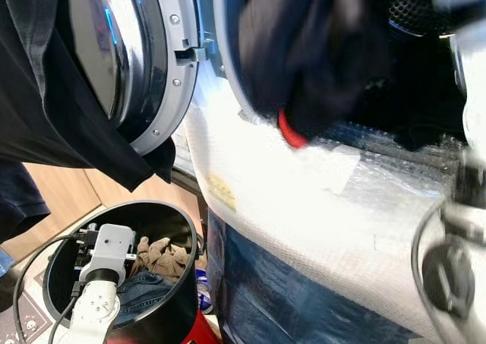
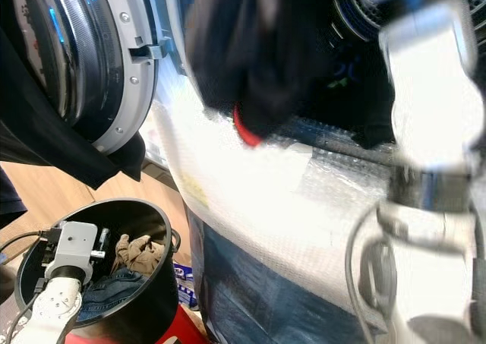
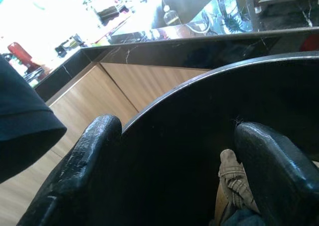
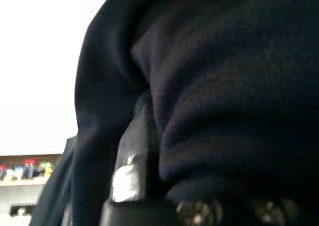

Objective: Clothes washing

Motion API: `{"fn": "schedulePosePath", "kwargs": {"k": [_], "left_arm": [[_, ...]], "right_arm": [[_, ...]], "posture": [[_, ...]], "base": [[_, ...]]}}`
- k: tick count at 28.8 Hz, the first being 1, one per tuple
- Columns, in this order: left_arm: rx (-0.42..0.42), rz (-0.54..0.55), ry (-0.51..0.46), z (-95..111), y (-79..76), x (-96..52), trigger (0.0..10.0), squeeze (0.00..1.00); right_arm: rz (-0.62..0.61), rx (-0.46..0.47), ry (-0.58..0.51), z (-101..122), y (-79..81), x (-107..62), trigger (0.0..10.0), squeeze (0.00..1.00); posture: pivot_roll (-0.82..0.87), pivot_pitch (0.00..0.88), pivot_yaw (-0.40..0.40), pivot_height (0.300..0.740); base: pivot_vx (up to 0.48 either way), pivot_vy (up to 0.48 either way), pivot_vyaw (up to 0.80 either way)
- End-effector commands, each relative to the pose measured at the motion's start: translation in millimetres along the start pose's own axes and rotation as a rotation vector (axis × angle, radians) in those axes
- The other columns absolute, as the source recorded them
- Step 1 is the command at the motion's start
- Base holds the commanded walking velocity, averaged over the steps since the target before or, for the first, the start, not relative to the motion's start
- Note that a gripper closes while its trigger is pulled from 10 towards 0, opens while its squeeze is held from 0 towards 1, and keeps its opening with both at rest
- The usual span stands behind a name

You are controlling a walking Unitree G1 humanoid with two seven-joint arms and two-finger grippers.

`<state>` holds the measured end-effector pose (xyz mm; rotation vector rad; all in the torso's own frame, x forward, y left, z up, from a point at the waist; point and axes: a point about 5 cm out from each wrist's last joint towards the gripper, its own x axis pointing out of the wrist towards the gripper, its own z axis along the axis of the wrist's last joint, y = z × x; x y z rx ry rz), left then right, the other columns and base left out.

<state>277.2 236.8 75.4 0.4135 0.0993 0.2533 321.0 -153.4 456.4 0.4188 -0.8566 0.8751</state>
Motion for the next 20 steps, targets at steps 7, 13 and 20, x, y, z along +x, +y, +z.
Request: {"fn": "schedulePosePath", "kwargs": {"k": [7, 13, 20], "left_arm": [[0.008, -0.005, -0.002, -1, 0.5, -3.6, 10.0, 0.0], [0.006, -0.009, -0.004, -1, -1.3, -4.3, 10.0, 0.0], [0.014, -0.05, -0.003, -2, -6.4, -8.7, 10.0, 0.0]], "right_arm": [[-0.709, -0.284, 0.291, -19, -79.9, 0.8, 0.0, 0.0], [-0.953, -0.407, 0.335, -14, -100.4, -18.9, 0.0, 0.0], [-0.901, -0.514, 0.579, -64, -95.7, -28.2, 10.0, 1.0]], "posture": [[-0.03, 0.0, 0.033, 0.74], [-0.02, 0.0, 0.027, 0.74], [-0.01, 0.0, 0.033, 0.74]], "base": [[0.0, 0.0, 0.0], [0.0, 0.0, 0.0], [0.0, 0.0, 0.0]]}}
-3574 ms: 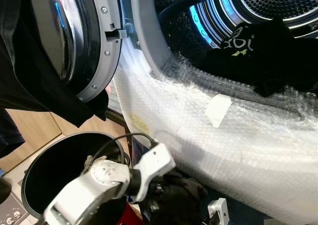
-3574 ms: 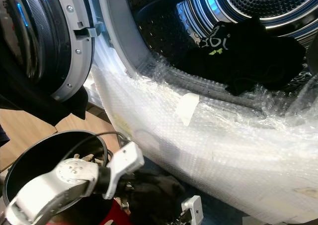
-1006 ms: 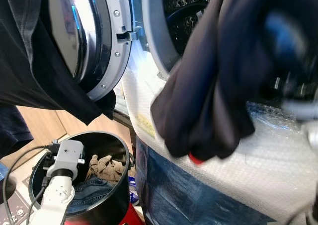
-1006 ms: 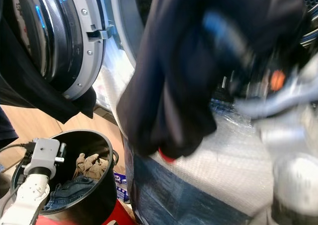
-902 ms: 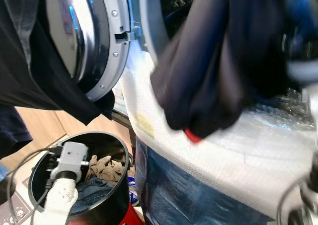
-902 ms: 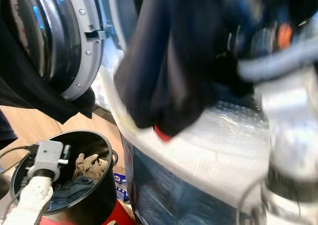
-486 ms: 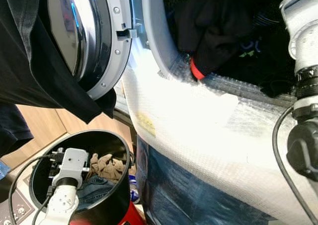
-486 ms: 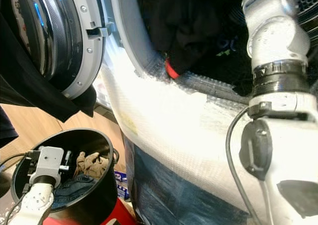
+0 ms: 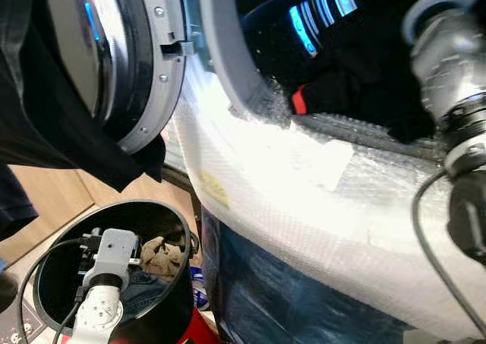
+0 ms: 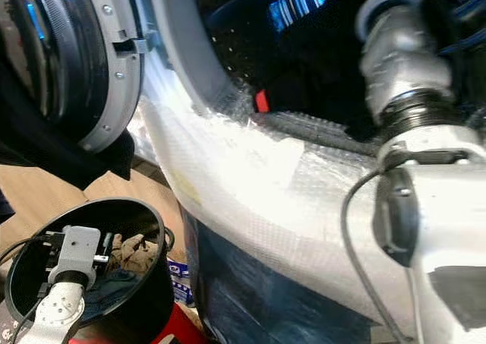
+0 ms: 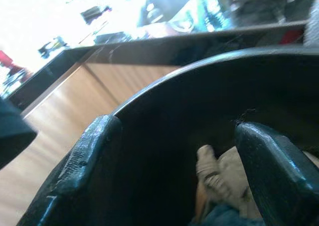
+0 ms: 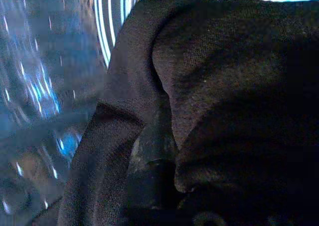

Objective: Clothes washing

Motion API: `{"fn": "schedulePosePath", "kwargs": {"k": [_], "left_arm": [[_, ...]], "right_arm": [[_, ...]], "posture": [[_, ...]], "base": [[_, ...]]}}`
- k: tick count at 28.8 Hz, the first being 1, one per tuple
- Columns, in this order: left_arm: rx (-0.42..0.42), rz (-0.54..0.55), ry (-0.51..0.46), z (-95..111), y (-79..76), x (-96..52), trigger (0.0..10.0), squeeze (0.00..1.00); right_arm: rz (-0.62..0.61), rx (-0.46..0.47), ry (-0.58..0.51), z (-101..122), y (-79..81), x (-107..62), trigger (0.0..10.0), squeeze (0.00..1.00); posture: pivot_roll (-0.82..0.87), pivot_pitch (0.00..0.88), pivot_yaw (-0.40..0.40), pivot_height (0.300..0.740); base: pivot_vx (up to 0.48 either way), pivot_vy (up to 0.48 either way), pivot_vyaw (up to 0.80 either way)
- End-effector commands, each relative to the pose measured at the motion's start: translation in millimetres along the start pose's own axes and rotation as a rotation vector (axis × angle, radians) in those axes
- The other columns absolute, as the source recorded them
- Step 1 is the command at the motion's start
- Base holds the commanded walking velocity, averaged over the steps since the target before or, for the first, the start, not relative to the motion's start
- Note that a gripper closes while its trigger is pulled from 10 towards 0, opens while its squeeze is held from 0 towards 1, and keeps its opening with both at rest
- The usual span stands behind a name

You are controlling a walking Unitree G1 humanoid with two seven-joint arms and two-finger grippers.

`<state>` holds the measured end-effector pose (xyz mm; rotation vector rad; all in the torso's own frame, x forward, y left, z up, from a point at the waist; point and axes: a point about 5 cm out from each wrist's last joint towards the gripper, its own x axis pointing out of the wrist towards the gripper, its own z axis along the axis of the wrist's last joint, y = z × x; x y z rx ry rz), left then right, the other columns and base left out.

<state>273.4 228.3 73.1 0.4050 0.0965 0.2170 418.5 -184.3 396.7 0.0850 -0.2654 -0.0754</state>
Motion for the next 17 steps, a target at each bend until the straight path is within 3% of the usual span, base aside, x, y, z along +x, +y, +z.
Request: {"fn": "schedulePosePath", "kwargs": {"k": [1, 3, 10, 13, 17], "left_arm": [[0.023, -0.016, 0.006, -2, 1.0, -3.1, 10.0, 0.0], [0.023, -0.017, 0.007, -2, 1.3, -3.3, 10.0, 0.0], [0.009, -0.022, 0.001, -1, -3.3, -7.5, 10.0, 0.0], [0.007, -0.018, -0.021, 6, -2.5, -4.7, 10.0, 0.0], [0.01, -0.003, -0.039, 14, 2.8, 2.5, 10.0, 0.0]], "right_arm": [[-0.01, -0.031, 0.009, -2, 1.7, 0.2, 10.0, 1.0], [-0.013, -0.023, 0.012, -3, 2.3, 0.3, 10.0, 1.0], [0.005, -0.158, -0.056, 13, 3.6, 0.5, 10.0, 1.0], [0.0, -0.146, -0.057, 14, 4.2, 0.6, 10.0, 1.0], [-0.057, -0.155, -0.144, 33, -3.3, -0.4, 10.0, 1.0]], "posture": [[0.0, 0.0, 0.034, 0.74], [0.0, 0.0, 0.035, 0.74], [0.01, 0.0, 0.036, 0.74], [0.01, 0.0, 0.044, 0.74], [0.01, 0.0, 0.05, 0.74]], "base": [[0.0, 0.0, 0.0], [0.0, 0.0, 0.0], [0.0, 0.0, 0.0], [0.0, 0.0, 0.0], [0.0, 0.0, 0.0]]}}
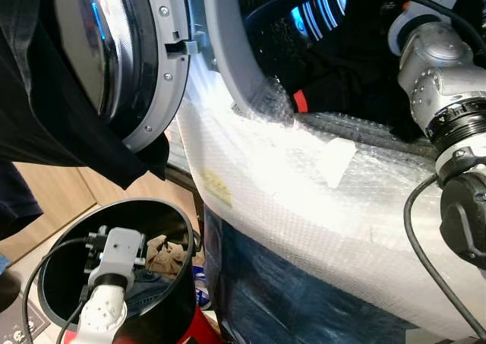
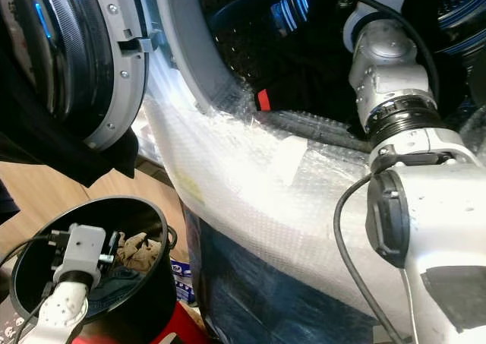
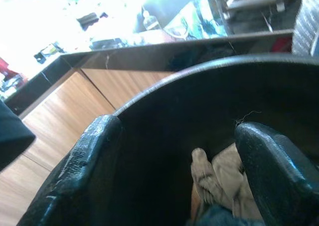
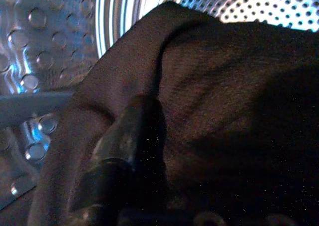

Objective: Clothes washing

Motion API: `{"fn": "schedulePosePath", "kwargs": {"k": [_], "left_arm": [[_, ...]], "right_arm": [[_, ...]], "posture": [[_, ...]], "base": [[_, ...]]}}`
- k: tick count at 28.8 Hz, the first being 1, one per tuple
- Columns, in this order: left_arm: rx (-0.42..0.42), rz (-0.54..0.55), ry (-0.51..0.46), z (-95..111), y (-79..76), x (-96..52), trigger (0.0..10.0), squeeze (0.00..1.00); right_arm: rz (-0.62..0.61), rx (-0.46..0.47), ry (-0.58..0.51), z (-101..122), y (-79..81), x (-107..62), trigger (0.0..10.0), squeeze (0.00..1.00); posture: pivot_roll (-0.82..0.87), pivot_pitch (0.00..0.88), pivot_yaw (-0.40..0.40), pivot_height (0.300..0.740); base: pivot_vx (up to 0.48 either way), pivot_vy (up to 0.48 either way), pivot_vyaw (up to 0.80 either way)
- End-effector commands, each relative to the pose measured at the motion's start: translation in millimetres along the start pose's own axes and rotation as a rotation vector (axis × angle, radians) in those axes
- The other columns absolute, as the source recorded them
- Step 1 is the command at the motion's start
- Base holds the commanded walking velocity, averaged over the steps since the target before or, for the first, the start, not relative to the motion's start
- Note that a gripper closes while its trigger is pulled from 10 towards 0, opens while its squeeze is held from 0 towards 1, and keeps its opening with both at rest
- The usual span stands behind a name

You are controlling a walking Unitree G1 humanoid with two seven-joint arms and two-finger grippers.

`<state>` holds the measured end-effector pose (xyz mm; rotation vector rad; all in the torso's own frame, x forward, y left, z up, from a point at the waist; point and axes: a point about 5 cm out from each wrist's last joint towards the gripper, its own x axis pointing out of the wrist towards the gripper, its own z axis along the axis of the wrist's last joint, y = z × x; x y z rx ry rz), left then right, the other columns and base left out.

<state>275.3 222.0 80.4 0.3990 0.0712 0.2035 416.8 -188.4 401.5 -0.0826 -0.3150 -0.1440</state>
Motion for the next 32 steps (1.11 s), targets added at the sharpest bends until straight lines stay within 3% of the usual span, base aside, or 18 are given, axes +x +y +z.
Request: {"fn": "schedulePosePath", "kwargs": {"k": [1, 3, 7, 9, 11, 16, 17, 20, 22, 24, 25, 26, 29, 30, 31, 32], "left_arm": [[0.019, 0.009, -0.016, 6, 7.4, 2.6, 10.0, 0.0], [0.016, 0.015, -0.015, 6, 8.5, 1.3, 10.0, 0.0], [-0.034, 0.034, 0.008, 3, 9.6, 0.5, 10.0, 0.0], [-0.043, 0.037, 0.0, 6, 9.0, 1.6, 10.0, 0.0], [-0.044, 0.043, -0.02, 12, 9.9, 2.5, 10.0, 0.0], [-0.039, 0.043, -0.023, 12, 10.6, 1.9, 10.0, 0.0], [-0.039, 0.045, -0.021, 11, 11.7, 1.8, 10.0, 0.0], [-0.097, 0.035, 0.01, 7, 9.5, 0.3, 10.0, 0.0], [-0.092, 0.031, 0.008, 9, 8.3, 0.1, 10.0, 0.0], [-0.083, 0.022, -0.006, 12, 6.3, 1.9, 10.0, 0.0], [-0.081, 0.02, -0.014, 14, 5.4, 2.6, 10.0, 0.0], [-0.083, 0.023, -0.014, 14, 5.1, 3.3, 10.0, 0.0], [-0.082, 0.029, -0.016, 14, 5.6, 3.5, 10.0, 0.0], [-0.083, 0.027, -0.015, 14, 5.5, 3.5, 10.0, 0.0], [-0.083, 0.026, -0.013, 14, 5.3, 3.8, 10.0, 0.0], [-0.077, 0.021, -0.007, 12, 4.6, 4.6, 10.0, 0.0]], "right_arm": [[-0.017, 0.03, -0.092, 31, -5.6, 1.3, 10.0, 1.0], [0.0, 0.031, -0.088, 32, -5.3, 1.4, 10.0, 1.0], [0.035, 0.14, -0.015, 18, -0.3, 1.5, 10.0, 1.0], [-0.005, 0.124, -0.042, 19, -6.0, 1.4, 10.0, 1.0], [-0.116, 0.102, -0.228, 53, -25.1, -1.1, 10.0, 1.0], [-0.17, 0.059, -0.305, 67, -32.4, -3.7, 10.0, 1.0], [-0.153, 0.073, -0.283, 60, -29.6, -2.8, 10.0, 1.0], [-0.014, 0.039, -0.018, 0, -3.9, 0.0, 10.0, 1.0], [-0.021, 0.047, -0.005, -3, -2.8, -0.3, 10.0, 1.0], [-0.067, 0.113, -0.131, 23, -8.5, 0.2, 10.0, 1.0], [-0.09, 0.142, -0.24, 47, -13.5, -1.1, 10.0, 1.0], [-0.115, 0.113, -0.362, 75, -20.0, -4.7, 10.0, 1.0], [-0.121, 0.131, -0.398, 87, -23.7, -6.4, 10.0, 1.0], [-0.071, 0.161, -0.348, 82, -18.4, -4.3, 10.0, 1.0], [-0.032, 0.164, -0.319, 77, -13.0, -3.1, 10.0, 0.77], [0.036, 0.064, -0.218, 58, 0.9, -0.4, 10.0, 0.0]], "posture": [[0.01, 0.0, 0.048, 0.74], [0.01, 0.0, 0.043, 0.74], [-0.01, 0.0, 0.052, 0.74], [0.0, 0.0, 0.048, 0.74], [0.0, 0.0, 0.048, 0.74], [0.01, 0.0, 0.046, 0.74], [0.0, 0.0, 0.045, 0.74], [-0.02, 0.0, 0.048, 0.74], [-0.01, 0.0, 0.053, 0.74], [-0.02, 0.0, 0.052, 0.74], [-0.01, 0.0, 0.048, 0.74], [-0.01, 0.0, 0.044, 0.74], [-0.01, 0.0, 0.041, 0.74], [-0.02, 0.001, 0.038, 0.74], [-0.02, 0.002, 0.033, 0.74], [-0.02, 0.003, 0.033, 0.74]], "base": [[0.0, 0.0, 0.0], [0.0, 0.0, 0.0], [0.0, 0.0, 0.0], [0.0, 0.0, 0.0], [0.0, 0.0, 0.0], [0.0, 0.0, 0.0], [0.0, 0.0, 0.0], [0.0, 0.0, 0.0], [0.0, 0.0, 0.0], [0.0, 0.0, 0.0], [0.0, 0.0, 0.0], [0.0, 0.0, 0.0], [0.0, 0.0, 0.0], [0.0, 0.0, 0.0], [0.0, 0.0, 0.0], [0.0, 0.0, 0.0]]}}
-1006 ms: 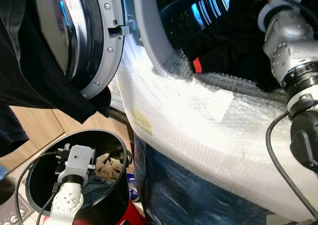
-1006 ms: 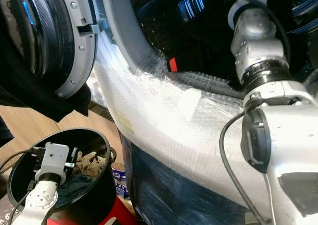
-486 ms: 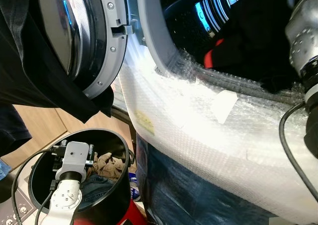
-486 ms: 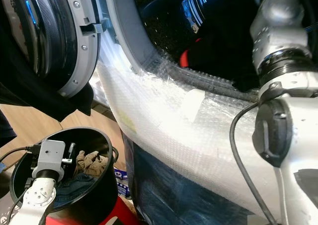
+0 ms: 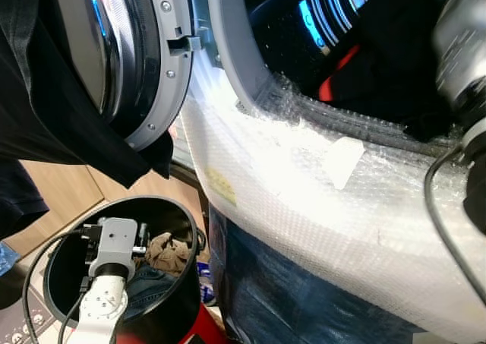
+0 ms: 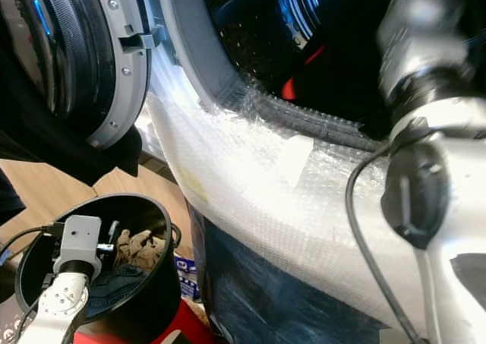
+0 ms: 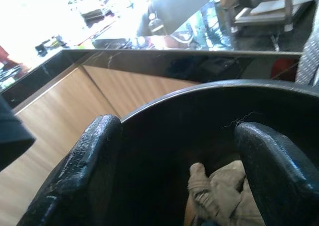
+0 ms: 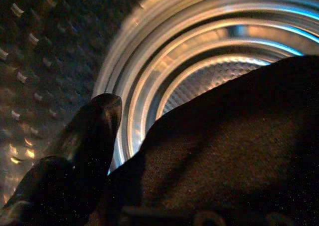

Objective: Clothes washing

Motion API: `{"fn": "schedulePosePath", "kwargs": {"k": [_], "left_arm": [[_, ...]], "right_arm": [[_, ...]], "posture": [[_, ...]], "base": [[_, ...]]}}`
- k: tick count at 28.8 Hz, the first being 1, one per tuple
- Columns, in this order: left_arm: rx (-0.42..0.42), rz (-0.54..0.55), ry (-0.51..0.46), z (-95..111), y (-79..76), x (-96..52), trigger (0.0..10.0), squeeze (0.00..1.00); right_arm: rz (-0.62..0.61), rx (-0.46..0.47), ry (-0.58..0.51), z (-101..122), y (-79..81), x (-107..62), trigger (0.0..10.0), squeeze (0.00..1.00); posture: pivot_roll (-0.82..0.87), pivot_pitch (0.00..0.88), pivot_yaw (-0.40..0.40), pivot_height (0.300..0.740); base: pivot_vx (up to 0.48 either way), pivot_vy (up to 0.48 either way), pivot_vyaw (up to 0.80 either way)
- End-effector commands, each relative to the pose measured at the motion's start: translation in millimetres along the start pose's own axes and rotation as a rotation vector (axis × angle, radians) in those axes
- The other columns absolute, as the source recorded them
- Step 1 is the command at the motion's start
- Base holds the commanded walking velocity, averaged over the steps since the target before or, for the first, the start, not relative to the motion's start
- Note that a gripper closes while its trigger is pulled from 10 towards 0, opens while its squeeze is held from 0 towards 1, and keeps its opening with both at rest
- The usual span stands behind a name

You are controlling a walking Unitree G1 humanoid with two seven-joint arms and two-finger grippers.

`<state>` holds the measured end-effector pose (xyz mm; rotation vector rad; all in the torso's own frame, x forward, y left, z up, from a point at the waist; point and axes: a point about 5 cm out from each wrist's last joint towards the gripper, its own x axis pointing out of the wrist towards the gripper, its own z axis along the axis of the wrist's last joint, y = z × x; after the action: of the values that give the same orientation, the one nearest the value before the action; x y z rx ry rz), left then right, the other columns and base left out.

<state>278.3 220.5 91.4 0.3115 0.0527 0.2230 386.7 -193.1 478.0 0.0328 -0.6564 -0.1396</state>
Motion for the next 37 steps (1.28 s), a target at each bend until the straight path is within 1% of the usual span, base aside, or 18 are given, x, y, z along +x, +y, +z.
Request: {"fn": "schedulePosePath", "kwargs": {"k": [1, 2, 3, 4, 5, 8, 10, 14, 16, 19, 22, 26, 28, 31, 32, 33, 34, 37], "left_arm": [[0.015, 0.001, 0.001, 1, 1.9, 2.7, 10.0, 0.0], [0.015, 0.001, 0.001, 1, 1.9, 2.7, 10.0, 0.0], [0.012, 0.003, 0.001, 1, 2.2, 3.2, 10.0, 0.0], [0.012, 0.003, 0.001, 1, 2.2, 3.2, 10.0, 0.0], [0.014, -0.005, 0.003, 1, 1.4, 2.4, 10.0, 0.0], [0.016, -0.01, 0.003, 1, 0.9, 1.9, 10.0, 0.0], [0.021, -0.026, 0.006, -1, -3.2, -0.4, 10.0, 0.0], [0.01, -0.032, 0.006, -1, -7.3, -0.1, 10.0, 0.0], [-0.001, -0.024, 0.007, -1, -8.5, 0.1, 10.0, 0.0], [-0.003, -0.019, 0.012, -3, -7.5, 0.1, 10.0, 0.0], [-0.007, -0.016, 0.015, -4, -8.7, 0.0, 10.0, 0.0], [-0.009, -0.03, 0.026, -5, -12.3, -0.1, 10.0, 0.0], [0.005, -0.056, 0.035, -8, -16.7, -4.3, 10.0, 0.0], [0.001, -0.051, 0.038, -10, -16.4, -6.3, 10.0, 0.0], [-0.002, -0.045, 0.039, -10, -15.4, -6.6, 10.0, 0.0], [-0.002, -0.045, 0.039, -10, -15.4, -6.6, 10.0, 0.0], [-0.002, -0.044, 0.039, -10, -15.4, -6.1, 10.0, 0.0], [-0.002, -0.054, 0.036, -9, -16.8, -4.2, 10.0, 0.0]], "right_arm": [[0.083, -0.102, 0.15, -32, 13.7, -6.9, 10.0, 0.0], [0.083, -0.102, 0.15, -32, 13.7, -6.9, 10.0, 0.0], [0.072, -0.063, 0.21, -47, 16.1, -11.6, 10.0, 0.0], [0.072, -0.063, 0.21, -47, 16.1, -11.6, 10.0, 0.0], [0.053, 0.018, 0.278, -61, 17.6, -16.5, 10.0, 0.0], [0.045, 0.039, 0.305, -66, 17.5, -18.3, 10.0, 0.0], [0.061, 0.066, 0.397, -84, 20.8, -26.2, 10.0, 0.0], [0.034, 0.097, 0.418, -88, 17.2, -28.0, 10.0, 0.0], [-0.054, 0.127, 0.41, -85, 5.7, -27.0, 10.0, 0.0], [-0.047, 0.137, 0.406, -83, 6.9, -28.3, 10.0, 0.0], [-0.007, 0.109, 0.391, -78, 8.5, -31.6, 10.0, 0.0], [-0.032, 0.078, 0.384, -70, -5.4, -44.2, 10.0, 0.0], [-0.001, 0.047, 0.398, -64, -15.9, -62.5, 10.0, 0.0], [0.017, 0.032, 0.397, -56, -24.4, -77.4, 10.0, 0.0], [0.063, 0.029, 0.374, -48, -24.9, -85.8, 10.0, 0.0], [0.063, 0.029, 0.374, -48, -24.9, -85.8, 10.0, 0.0], [0.115, 0.026, 0.344, -40, -21.7, -93.0, 10.0, 0.0], [0.178, 0.029, 0.31, -28, -13.2, -102.4, 10.0, 0.0]], "posture": [[-0.02, 0.003, 0.033, 0.74], [-0.02, 0.003, 0.033, 0.74], [-0.02, 0.009, 0.031, 0.74], [-0.02, 0.009, 0.031, 0.74], [-0.03, 0.007, 0.028, 0.74], [-0.03, 0.007, 0.027, 0.74], [-0.04, 0.005, 0.028, 0.74], [-0.04, 0.0, 0.018, 0.74], [-0.04, 0.0, 0.011, 0.74], [-0.06, 0.0, 0.002, 0.74], [-0.06, 0.0, -0.005, 0.74], [-0.07, 0.0, -0.005, 0.74], [-0.08, 0.0, -0.007, 0.74], [-0.08, 0.0, -0.009, 0.74], [-0.09, 0.0, -0.005, 0.74], [-0.09, 0.0, -0.005, 0.74], [-0.09, 0.0, -0.001, 0.74], [-0.1, 0.0, 0.004, 0.74]], "base": [[0.0, 0.0, 0.0], [0.0, 0.0, 0.0], [0.0, 0.0, 0.0], [0.0, 0.0, 0.0], [0.0, 0.0, 0.0], [0.0, 0.0, 0.0], [0.0, 0.0, 0.0], [0.0, 0.0, 0.0], [0.0, 0.0, 0.0], [0.0, 0.0, 0.0], [0.0, 0.0, 0.0], [0.0, 0.0, 0.0], [0.0, 0.0, 0.0], [0.0, 0.0, 0.0], [0.0, 0.0, 0.0], [0.0, 0.0, 0.0], [0.0, 0.0, 0.0], [0.0, 0.0, 0.0]]}}
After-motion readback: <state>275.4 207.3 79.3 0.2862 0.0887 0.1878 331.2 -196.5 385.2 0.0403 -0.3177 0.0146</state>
